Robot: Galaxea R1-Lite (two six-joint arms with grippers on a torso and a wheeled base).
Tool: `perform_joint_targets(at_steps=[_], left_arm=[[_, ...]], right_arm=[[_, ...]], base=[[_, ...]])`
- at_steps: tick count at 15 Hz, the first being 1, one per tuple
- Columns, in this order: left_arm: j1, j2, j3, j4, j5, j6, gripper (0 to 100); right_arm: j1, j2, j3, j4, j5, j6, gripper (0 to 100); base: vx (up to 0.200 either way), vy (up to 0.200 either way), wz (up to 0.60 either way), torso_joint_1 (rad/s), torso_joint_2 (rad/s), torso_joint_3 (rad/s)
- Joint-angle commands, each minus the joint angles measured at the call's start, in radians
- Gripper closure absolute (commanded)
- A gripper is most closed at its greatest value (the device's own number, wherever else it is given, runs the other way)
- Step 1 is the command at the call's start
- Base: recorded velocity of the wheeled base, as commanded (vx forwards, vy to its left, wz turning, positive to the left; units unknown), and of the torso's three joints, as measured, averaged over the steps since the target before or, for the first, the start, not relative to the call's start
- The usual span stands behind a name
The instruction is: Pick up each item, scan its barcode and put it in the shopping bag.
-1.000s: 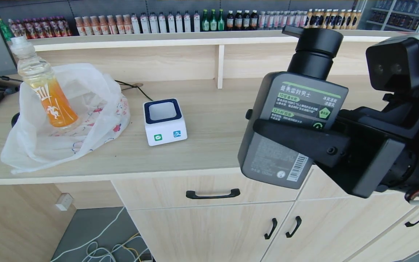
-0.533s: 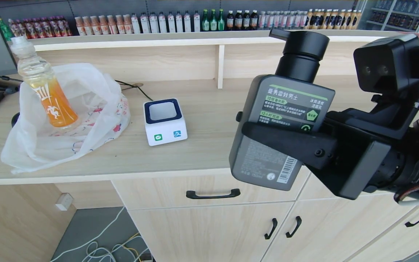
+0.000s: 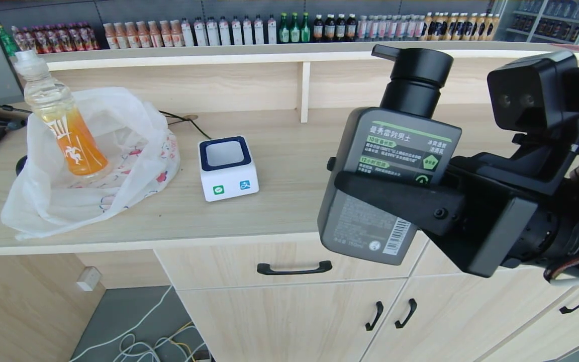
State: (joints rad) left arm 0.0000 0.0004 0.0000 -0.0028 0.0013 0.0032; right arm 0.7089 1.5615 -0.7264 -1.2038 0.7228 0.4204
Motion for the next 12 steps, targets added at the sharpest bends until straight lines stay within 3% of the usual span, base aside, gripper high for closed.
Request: perform_joint_targets(at_steps=[1,5,12], left_arm=[[0.0,0.0,0.0,0.0,0.0,0.0,0],[0.0,0.0,0.0,0.0,0.0,0.0,0],[0.0,0.0,0.0,0.0,0.0,0.0,0]], right_arm=[[0.001,-0.001,-0.001,0.0,0.0,-0.002,100],[0.001,0.0,0.001,0.0,-0.036,-0.014,100],[-0.002,-0.035,0.03,0.0,-0.266,-0.098,100]], base=[[0.0,0.0,0.0,0.0,0.0,0.0],[0.0,0.0,0.0,0.0,0.0,0.0],[0.0,0.0,0.0,0.0,0.0,0.0]])
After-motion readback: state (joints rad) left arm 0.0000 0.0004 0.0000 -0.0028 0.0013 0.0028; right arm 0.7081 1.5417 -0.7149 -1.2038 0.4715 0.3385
